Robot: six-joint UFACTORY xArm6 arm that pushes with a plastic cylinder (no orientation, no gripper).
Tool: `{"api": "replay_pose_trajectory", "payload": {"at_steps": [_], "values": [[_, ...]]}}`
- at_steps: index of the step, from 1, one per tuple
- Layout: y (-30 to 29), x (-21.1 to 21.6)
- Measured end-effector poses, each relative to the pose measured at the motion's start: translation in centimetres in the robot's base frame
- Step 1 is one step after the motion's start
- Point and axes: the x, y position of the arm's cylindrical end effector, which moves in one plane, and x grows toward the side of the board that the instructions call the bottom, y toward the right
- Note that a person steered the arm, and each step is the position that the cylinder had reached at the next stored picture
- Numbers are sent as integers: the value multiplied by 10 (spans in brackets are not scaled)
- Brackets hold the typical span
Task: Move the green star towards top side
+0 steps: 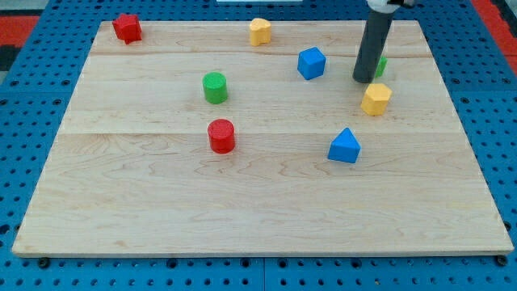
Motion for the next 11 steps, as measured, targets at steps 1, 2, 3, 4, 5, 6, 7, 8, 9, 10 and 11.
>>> {"api": "replay_pose_trajectory", "payload": {"at_steps": [1, 2, 3, 4, 5, 6, 7, 8, 9, 10, 11], "values": [[9, -11], [44, -9], [54, -16], [53, -32], [43, -42], [28, -34], [20, -40], [18, -47], [18, -58], [18, -76], [22, -79]]}}
